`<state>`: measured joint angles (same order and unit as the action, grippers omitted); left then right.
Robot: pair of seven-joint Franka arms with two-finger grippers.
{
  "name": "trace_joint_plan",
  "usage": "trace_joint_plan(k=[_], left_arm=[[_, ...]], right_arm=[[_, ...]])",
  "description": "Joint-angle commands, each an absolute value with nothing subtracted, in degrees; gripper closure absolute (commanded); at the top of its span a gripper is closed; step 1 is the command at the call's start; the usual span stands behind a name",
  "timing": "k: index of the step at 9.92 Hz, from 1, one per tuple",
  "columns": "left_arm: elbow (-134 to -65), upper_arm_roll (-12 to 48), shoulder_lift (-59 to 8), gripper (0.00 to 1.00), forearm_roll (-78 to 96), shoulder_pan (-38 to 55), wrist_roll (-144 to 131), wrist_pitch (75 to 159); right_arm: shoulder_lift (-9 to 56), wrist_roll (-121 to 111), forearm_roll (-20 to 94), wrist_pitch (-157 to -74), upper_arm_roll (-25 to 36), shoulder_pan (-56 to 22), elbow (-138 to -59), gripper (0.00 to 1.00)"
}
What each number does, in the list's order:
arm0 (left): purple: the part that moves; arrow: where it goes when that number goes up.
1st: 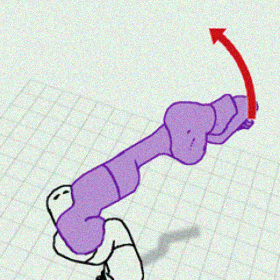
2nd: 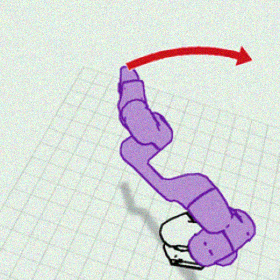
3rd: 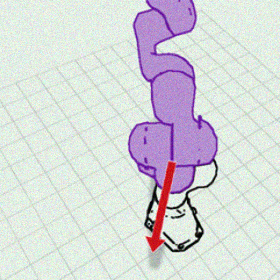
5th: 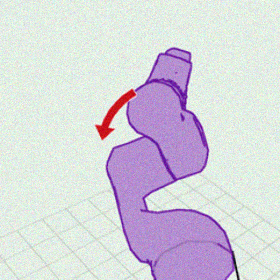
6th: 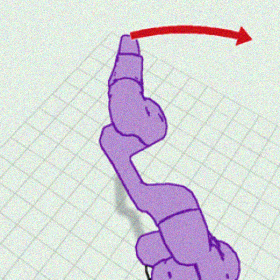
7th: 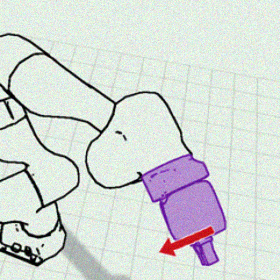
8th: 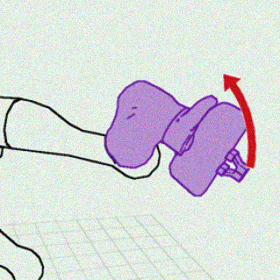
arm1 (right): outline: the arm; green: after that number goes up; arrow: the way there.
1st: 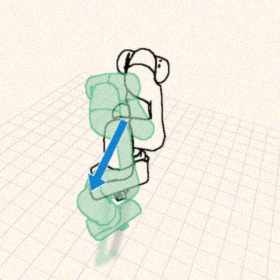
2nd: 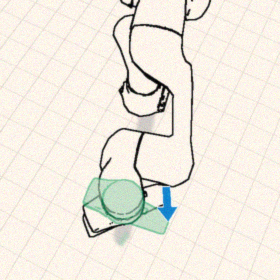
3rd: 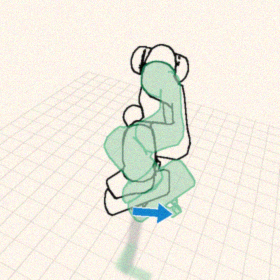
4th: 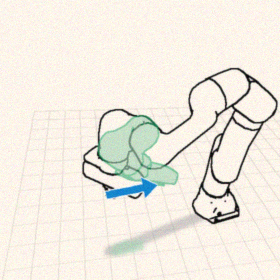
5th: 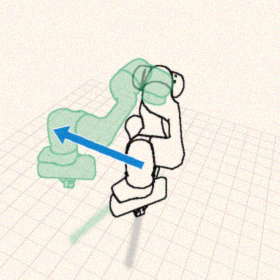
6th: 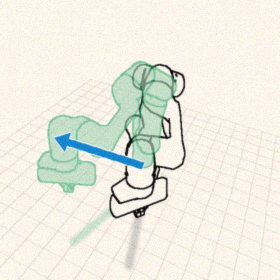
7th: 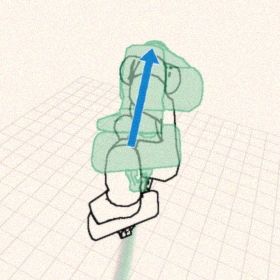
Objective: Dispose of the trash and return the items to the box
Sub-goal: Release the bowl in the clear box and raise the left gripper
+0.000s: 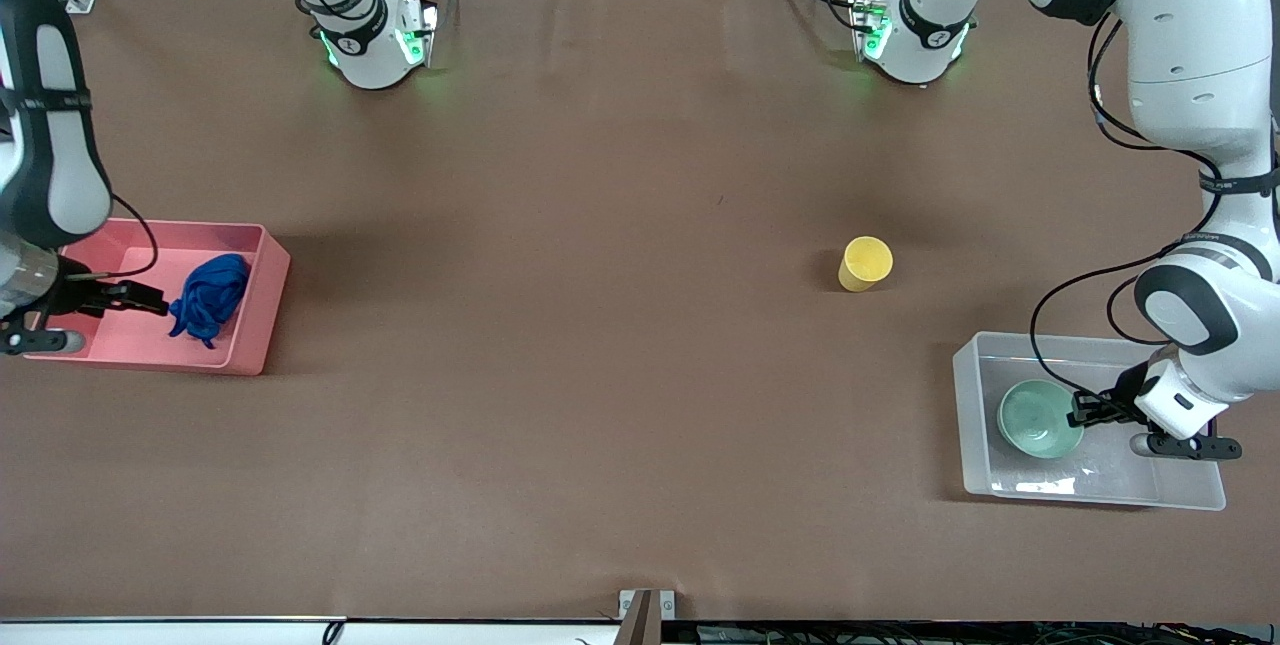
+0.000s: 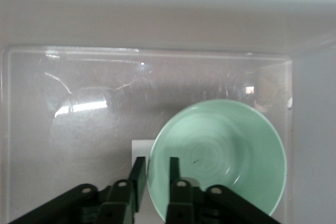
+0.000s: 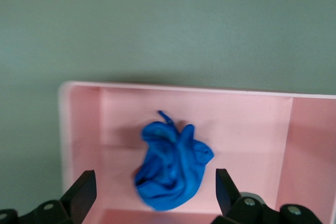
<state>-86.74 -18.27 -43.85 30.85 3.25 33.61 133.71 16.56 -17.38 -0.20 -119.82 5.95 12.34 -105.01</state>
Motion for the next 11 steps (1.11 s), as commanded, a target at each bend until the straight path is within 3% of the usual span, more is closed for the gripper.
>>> trace_joint_plan(k=[1,3,4,7,11], left_arm=[[-87.4,-18.2,-41.1,0.03,30.2,3.4,33.5,133.4],[-90.8,-17.8,-34.8,0.0,22.8,4.7,31.6,131.5],[-93.1,-14.8,-31.2,0.0,17.2,4.6,25.7,130.0],[-105.0,-7.1,-19.2,0.0,6.8,4.3,13.9,129.9],[-122.6,0.1,-8.3,0.0,6.8,4.1,12.1,130.0]], right_arm=[[10.3,-8.0,0.2,-115.5,6.0,7.1,-104.1,0.0],[6.4,0.0,0.2,-110.6,6.0,2.6,-102.4,0.0],[4.3,1.0,0.3,-105.0,6.0,2.5,-99.5,0.0],[3.2,0.3,0.3,-86.7,6.6,3.1,-85.8,0.0],[0.4,-0.5,-0.1,-86.0,6.1,3.3,-85.4,0.0]])
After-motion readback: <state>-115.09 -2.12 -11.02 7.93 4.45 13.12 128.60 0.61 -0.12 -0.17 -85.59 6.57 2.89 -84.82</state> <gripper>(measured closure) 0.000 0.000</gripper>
